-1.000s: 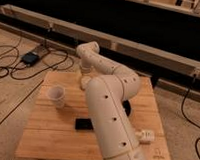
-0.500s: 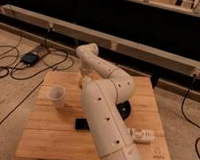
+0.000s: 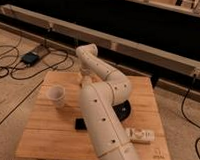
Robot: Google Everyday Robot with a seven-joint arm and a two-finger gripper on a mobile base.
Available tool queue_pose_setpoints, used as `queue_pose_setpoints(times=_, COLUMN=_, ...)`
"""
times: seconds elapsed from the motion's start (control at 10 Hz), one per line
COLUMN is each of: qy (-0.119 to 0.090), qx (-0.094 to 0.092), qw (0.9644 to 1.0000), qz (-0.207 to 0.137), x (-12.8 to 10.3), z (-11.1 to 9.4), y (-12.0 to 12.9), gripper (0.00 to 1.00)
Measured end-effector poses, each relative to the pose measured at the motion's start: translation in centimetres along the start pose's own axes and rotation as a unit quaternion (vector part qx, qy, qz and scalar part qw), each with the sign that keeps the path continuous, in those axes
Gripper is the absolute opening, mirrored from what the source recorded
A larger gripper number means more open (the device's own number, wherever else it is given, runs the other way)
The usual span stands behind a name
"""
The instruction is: Place the white sponge in the ceramic cup
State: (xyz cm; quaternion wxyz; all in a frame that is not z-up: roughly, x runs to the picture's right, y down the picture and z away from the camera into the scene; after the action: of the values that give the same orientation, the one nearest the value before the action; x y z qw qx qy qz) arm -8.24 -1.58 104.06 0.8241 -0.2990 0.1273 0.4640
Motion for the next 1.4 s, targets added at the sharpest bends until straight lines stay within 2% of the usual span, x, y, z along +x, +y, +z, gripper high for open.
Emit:
queue_pose_setpoints(times=0.2, qy=-0.004, qx=-0.002, qw=1.0000, qz=0.002, x=-0.4, z=-0.5, y=0.1, gripper=0.32)
queue_pose_setpoints(times=0.5, qy=-0.013, qx=-0.006, qw=0.9999, qz=0.003, x=-1.1, z=-1.4, y=0.4, gripper=0.06)
queue_pose_setpoints(times=0.6, qy=-0.020, qx=-0.007, qw=0.9998, qz=0.003, x=-1.4, z=-2.1, y=0.4, gripper=0.00)
queue_pose_setpoints(times=0.7, qy=-0.028, qx=-0.007, qw=0.9996, qz=0.001, x=-1.9, z=-2.7, y=0.5, gripper=0.00)
queue_pose_setpoints(times=0.9, qy=-0.065, qx=0.005, qw=0.9978, qz=-0.008, x=-3.8, z=-5.0, y=0.3, gripper=0.00)
queue_pose_setpoints(times=1.1, qy=-0.115, qx=0.013, qw=0.9930, qz=-0.026, x=-5.9, z=-7.9, y=0.8, gripper=0.00)
queue_pose_setpoints(times=1.4, qy=-0.187, qx=0.014, qw=0.9803, qz=-0.060, x=-7.5, z=-12.2, y=3.1, gripper=0.00)
